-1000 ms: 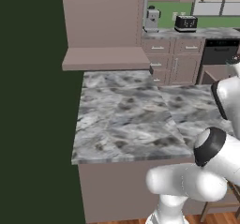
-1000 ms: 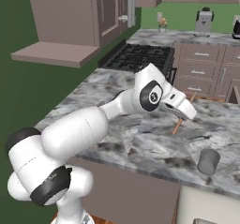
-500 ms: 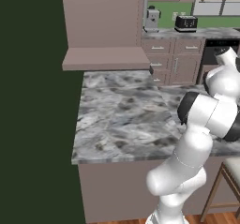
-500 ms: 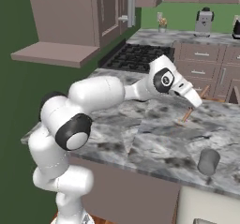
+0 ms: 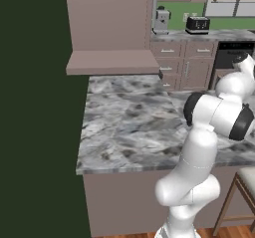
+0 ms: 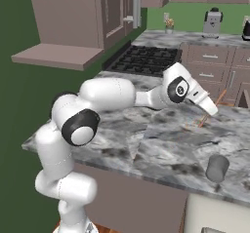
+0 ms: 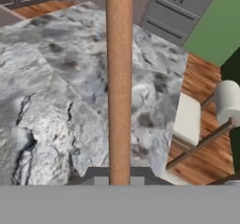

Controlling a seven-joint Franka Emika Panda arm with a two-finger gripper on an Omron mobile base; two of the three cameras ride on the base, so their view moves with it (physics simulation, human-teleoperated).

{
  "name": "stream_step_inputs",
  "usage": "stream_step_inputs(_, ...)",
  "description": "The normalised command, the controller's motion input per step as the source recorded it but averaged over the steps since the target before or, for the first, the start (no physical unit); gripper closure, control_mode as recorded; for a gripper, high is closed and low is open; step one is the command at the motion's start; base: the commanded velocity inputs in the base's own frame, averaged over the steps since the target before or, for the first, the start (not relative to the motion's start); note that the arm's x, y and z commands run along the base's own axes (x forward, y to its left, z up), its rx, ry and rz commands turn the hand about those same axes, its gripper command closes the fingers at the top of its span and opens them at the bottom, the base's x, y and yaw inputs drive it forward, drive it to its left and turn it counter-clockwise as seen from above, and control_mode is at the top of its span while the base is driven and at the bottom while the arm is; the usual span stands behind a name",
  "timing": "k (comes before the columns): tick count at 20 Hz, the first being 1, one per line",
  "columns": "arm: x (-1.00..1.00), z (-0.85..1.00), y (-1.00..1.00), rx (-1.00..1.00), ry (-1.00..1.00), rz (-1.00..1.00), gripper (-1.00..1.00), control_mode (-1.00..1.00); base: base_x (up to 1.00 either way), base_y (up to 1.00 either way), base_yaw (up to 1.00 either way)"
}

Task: Take a straw from the drawer in front and place it inside the glass cup on the dining counter.

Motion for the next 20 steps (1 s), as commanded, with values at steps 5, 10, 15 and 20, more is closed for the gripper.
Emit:
stream_step_inputs(5,-0.11,-0.48,-0.17,-0.22,-0.2,0.05,1.0,-1.0,0.0,0.0,0.0)
stream_step_inputs(10,-0.53,-0.19,-0.07,-0.13,-0.08,0.05,1.0,-1.0,0.0,0.0,0.0)
stream_step_inputs(15,-0.47,-0.1,-0.01,-0.04,0.0,0.09,1.0,-1.0,0.0,0.0,0.0)
stream_step_inputs(20,-0.1,0.0,-0.01,-0.01,0.0,0.01,1.0,-1.0,0.0,0.0,0.0)
